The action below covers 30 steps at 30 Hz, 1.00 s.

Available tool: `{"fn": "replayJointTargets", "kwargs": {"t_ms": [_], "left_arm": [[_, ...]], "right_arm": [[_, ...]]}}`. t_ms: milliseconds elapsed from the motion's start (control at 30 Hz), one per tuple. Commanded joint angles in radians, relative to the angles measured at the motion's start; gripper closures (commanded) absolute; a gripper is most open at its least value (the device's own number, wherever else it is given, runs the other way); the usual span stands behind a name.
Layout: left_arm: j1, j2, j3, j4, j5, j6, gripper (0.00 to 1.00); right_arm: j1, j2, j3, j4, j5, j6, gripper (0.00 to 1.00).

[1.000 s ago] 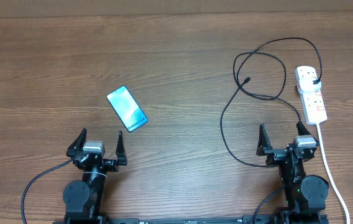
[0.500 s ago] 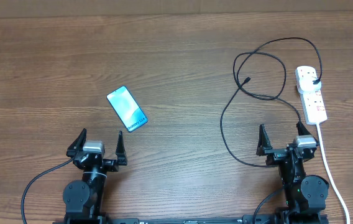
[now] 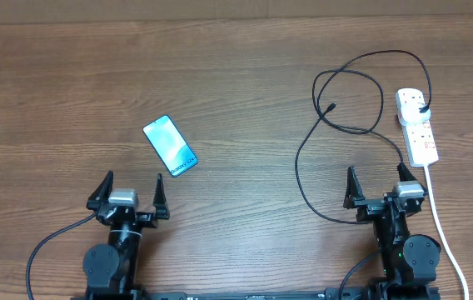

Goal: Plug charger to phone and switch on socket

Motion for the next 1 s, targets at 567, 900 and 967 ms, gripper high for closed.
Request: {"fn": "replayJointTargets", "kwargs": {"t_ms": [567, 900, 967], "left_arm": [[-0.001, -0.009, 0.150, 0.580, -0.009, 0.066, 0.00], [-0.001, 0.238, 0.431, 0.549, -0.008, 0.112, 0.01], [-0.001, 0.349, 0.516, 0.542, 0.001, 0.111, 0.01]], "right_arm": [[-0.003, -0.005, -0.011, 0.002, -0.002, -0.002, 0.00], [-0.003, -0.005, -0.011, 0.002, -0.002, -0.002, 0.00], [-0.003, -0.005, -0.011, 0.002, -0.002, -0.002, 0.00]]}}
